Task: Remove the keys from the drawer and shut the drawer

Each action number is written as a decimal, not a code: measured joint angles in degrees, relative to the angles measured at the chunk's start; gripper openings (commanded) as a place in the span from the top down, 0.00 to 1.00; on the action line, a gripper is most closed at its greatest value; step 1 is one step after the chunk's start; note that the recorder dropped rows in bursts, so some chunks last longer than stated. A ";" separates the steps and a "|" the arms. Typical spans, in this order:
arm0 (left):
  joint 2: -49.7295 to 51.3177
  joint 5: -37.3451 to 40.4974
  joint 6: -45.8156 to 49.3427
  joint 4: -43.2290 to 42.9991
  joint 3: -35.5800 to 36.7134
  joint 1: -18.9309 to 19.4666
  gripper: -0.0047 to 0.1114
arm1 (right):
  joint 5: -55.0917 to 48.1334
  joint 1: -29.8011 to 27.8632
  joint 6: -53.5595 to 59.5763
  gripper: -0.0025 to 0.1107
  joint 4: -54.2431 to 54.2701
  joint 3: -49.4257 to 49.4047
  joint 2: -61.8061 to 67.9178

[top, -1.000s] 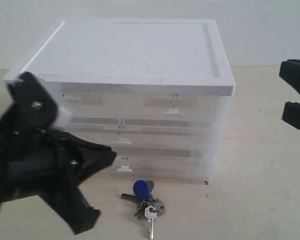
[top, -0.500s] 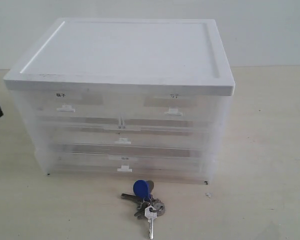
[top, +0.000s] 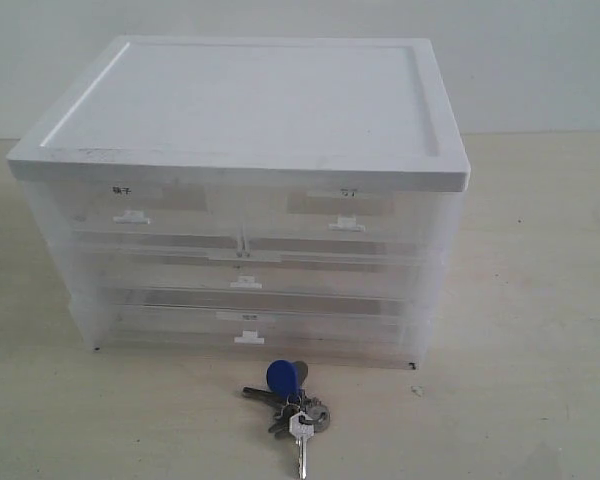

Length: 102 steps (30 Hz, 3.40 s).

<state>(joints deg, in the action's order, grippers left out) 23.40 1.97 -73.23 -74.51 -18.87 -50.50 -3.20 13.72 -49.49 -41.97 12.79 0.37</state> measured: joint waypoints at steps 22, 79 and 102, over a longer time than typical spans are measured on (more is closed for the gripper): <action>0.00 -4.06 -0.10 0.00 0.00 0.00 0.92 | -0.08 0.00 0.00 0.98 0.22 0.00 0.00; -23.17 5.69 75.35 74.51 18.67 54.94 0.92 | 0.13 0.00 0.00 0.98 0.44 0.00 0.00; -23.17 14.16 75.58 74.51 18.67 55.43 0.92 | -0.08 0.00 0.00 0.98 0.44 0.00 0.00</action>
<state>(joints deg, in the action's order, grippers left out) 0.23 16.13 2.35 0.00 -0.20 4.94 -3.29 13.72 -49.49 -41.53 12.79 0.37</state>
